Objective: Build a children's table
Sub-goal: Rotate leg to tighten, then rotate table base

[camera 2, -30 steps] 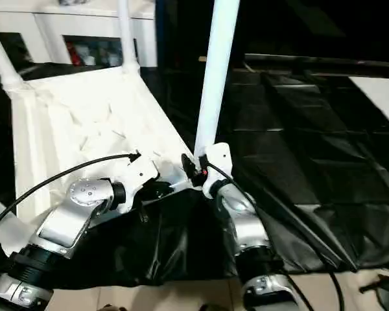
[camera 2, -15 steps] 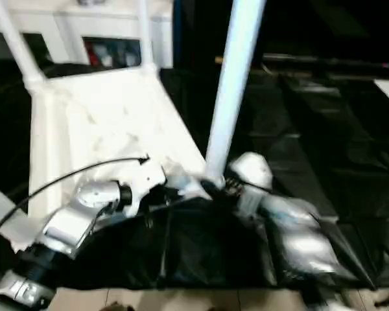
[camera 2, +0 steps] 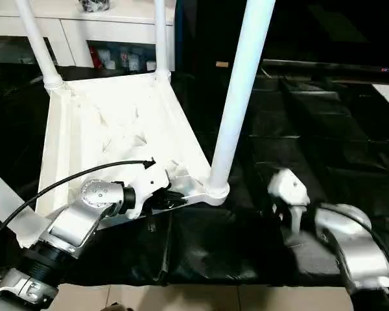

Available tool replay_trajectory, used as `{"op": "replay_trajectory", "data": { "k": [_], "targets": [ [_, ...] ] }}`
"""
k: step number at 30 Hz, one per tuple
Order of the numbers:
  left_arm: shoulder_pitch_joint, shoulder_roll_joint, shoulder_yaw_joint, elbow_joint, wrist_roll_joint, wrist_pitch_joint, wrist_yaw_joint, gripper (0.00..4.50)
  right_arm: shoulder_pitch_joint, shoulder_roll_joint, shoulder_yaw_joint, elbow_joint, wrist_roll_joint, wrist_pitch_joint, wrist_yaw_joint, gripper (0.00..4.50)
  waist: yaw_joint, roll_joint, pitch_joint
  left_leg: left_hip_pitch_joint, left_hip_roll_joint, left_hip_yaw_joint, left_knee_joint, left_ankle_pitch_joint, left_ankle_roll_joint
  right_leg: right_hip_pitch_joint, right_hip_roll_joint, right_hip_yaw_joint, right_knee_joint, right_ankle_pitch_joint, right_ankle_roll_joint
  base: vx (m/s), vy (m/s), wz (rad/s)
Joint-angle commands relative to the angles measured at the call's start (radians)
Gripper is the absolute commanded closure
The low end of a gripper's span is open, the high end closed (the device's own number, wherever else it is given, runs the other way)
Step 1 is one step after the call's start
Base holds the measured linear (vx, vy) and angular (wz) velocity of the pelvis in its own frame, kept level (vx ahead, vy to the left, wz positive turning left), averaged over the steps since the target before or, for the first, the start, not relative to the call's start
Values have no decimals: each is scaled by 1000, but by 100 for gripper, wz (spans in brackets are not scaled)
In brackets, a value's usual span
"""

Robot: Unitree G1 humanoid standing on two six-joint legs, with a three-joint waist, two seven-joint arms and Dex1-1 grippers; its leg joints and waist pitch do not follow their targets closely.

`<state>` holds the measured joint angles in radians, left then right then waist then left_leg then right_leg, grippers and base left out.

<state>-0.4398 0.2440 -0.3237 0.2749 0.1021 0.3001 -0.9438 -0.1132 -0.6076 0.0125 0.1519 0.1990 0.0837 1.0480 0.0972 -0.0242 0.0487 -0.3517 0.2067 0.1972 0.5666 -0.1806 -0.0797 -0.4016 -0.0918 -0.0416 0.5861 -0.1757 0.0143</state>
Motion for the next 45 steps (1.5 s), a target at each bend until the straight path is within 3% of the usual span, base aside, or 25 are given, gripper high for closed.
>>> {"op": "replay_trajectory", "data": {
  "k": [1, 7, 8, 11, 13, 15, 16, 20, 22, 23, 26, 27, 31, 32, 33, 35, 36, 38, 41, 42, 45],
  "targets": [
    [1, 5, -9, 27, -4, -2, 10, 450, -3, 0, 3, -32, 13, 26, 9, 104, 3, -22, -53, -2, 19, -10, -58, -240, 84, 37, -39, 25, -79, -366, -140, 0, 0, 0],
    [-24, -7, -3, 61, 4, -40, 45, 450, 10, 3, 28, -110, 118, 141, 75, 50, 3, -23, -56, -4, 21, -12, -58, -230, 90, 39, -38, 25, -74, -330, -150, 0, 0, 0],
    [-29, -18, 12, 64, -16, -24, 42, 423, 11, 5, 37, -120, 122, 147, 78, 32, 2, -23, -55, -4, 22, -11, -58, -230, 88, 39, -38, 25, -74, -326, -152, 0, 0, 0],
    [-30, -50, 76, 12, -89, -3, 52, 395, -6, 48, 74, -121, 92, 124, 50, 15, 3, -25, -56, -9, 19, -11, -55, -232, 76, 38, -43, 25, -72, -345, -158, 0, 0, 0],
    [-12, -49, 100, -50, -126, 29, 38, 388, -23, 84, 95, -102, 70, 105, 33, 0, 6, -21, -61, -7, 24, -13, -53, -213, 65, 36, -43, 24, -64, -287, -185, 0, 0, 0],
    [10, -40, 118, -99, -148, 49, 34, 368, -37, 111, 110, -93, 55, 101, 17, 0, 4, -21, -53, -14, 22, -13, -57, -214, 71, 37, -39, 22, -63, -268, -189, 0, 0, 0],
    [26, -32, 125, -130, -160, 60, 26, 356, -45, 125, 116, -87, 49, 98, 10, 0, 3, -21, -54, -12, 23, -13, -56, -218, 69, 37, -40, 23, -61, -268, -189, 0, 0, 0],
    [101, -4, 152, -244, -180, 111, 38, 330, -79, 161, 130, -47, 25, 88, -37, 0, -4, -16, -50, -13, 22, -12, -57, -191, 72, 33, -34, 24, -58, -227, -194, 0, 0, 0],
    [179, -1, 186, -327, -193, 152, 78, 307, -101, 173, 133, -14, 13, 78, -67, 0, -2, -13, -51, -12, 23, -12, -52, -159, 77, 34, -32, 26, -47, -140, -214, 0, 0, 0],
    [200, -2, 195, -350, -201, 165, 90, 307, -105, 175, 133, -6, 9, 72, -74, 0, -3, -14, -45, -17, 23, -11, -54, -151, 85, 33, -30, 24, -46, -107, -226, 0, 0, 0],
    [241, -4, 209, -392, -219, 181, 103, 274, -114, 180, 132, 15, -3, 59, -92, 0, 0, -11, -42, -10, 23, -8, -55, -192, 84, 30, -28, 25, -51, -140, -226, 0, 0, 0],
    [296, -4, 223, -449, -250, 183, 104, 266, -132, 190, 125, 52, -19, 37, -115, 0, -1, -13, -37, -14, 24, -11, -60, -218, 74, 32, -31, 24, -52, -174, -221, 0, 0, 0],
    [467, 37, 225, -606, -310, 184, 74, 228, -226, 234, 92, 205, -74, -6, -252, 0, -14, -16, -24, -22, 23, -17, -72, -297, 43, 29, -34, 24, -65, -317, -183, 0, 0, 0],
    [495, 54, 220, -624, -308, 177, 64, 222, -250, 243, 86, 242, -87, -15, -290, 0, -15, -16, -20, -15, 21, -13, -72, -317, 37, 20, -30, 27, -74, -367, -163, 0, 0, 0],
    [495, 54, 220, -624, -308, 177, 64, 217, -250, 243, 86, 242, -87, -15, -290, 0, -12, -13, -20, -2, 21, -9, -67, -324, 33, 11, -25, 31, -76, -356, -163, 0, 0, 0],
    [537, 76, 220, -653, -304, 175, 54, 210, -287, 255, 80, 301, -106, -31, -350, 0, -6, -10, -16, 3, 22, -6, -68, -325, 31, 7, -23, 33, -76, -338, -165, 0, 0, 0],
    [561, 92, 223, -669, -302, 178, 48, 199, -319, 264, 75, 349, -117, -43, -394, 0, -8, -17, -12, -5, 22, -7, -71, -320, 30, 11, -24, 33, -73, -339, -163, 0, 0, 0],
    [606, 132, 227, -697, -301, 179, 29, 180, -384, 277, 67, 445, -141, -57, -486, 0, -14, -16, -12, -12, 20, -12, -75, -309, 20, 16, -28, 29, -70, -363, -155, 0, 0, 0],
    [653, 172, 237, -708, -303, 158, 5, 168, -444, 293, 54, 530, -148, -73, -546, 0, -13, -7, -9, -2, 20, -8, -71, -317, 9, 7, -25, 33, -70, -346, -154, 0, 0, 0],
    [676, 192, 242, -708, -308, 144, -12, 155, -469, 299, 52, 567, -156, -84, -579, 0, -15, -14, -8, -7, 18, -9, -71, -315, 10, 10, -25, 33, -65, -339, -155, 0, 0, 0],
    [730, 243, 256, -703, -325, 104, -54, 134, -523, 318, 40, 652, -164, -115, -634, 0, -14, -12, -11, -2, 19, -5, -69, -293, 9, 8, -21, 34, -62, -296, -155, 0, 0, 0]
  ]
}}
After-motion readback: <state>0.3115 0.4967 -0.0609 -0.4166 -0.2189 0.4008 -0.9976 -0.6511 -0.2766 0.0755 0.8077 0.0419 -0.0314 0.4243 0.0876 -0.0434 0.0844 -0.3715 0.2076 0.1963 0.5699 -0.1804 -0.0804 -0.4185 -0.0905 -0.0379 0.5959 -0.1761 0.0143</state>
